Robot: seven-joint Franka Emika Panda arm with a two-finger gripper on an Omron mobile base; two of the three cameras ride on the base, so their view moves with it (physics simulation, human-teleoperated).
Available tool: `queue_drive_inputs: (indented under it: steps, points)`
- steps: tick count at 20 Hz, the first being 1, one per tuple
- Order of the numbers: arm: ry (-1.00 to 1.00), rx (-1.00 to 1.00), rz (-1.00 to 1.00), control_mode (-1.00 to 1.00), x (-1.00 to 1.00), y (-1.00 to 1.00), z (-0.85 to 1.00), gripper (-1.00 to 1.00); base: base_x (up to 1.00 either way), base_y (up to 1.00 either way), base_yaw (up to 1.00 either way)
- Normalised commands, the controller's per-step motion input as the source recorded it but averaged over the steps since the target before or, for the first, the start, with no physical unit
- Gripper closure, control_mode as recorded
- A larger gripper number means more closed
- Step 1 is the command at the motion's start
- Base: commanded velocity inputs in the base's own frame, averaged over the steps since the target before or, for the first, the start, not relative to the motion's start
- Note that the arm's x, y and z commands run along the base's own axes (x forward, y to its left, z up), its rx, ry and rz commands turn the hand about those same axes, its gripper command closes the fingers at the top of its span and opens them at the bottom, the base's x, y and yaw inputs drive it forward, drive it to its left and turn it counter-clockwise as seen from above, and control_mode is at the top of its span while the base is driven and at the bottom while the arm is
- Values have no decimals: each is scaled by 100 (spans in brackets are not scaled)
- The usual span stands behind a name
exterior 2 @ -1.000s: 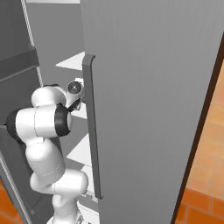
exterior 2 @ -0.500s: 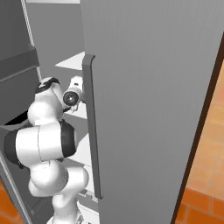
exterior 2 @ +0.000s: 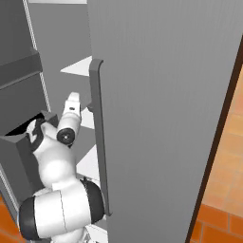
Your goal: Take the meat container that has the steak and place it on the second highest rack of the freezer. Then take the vegetable container that has the garlic and lemon wedge and place it on the highest rack of the freezer.
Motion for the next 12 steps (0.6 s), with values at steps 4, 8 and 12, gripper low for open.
queue_drive_inputs:
  steps: [4,8,12]
  points:
    - [-1,0,1,-100,-100,-5,100,-100,0,0,0]
    - [-1,2,0,-100,-100,-37,100,-100,0,0,0]
    - [19,0,-11,-100,-100,-62,65,-100,0,0,0]
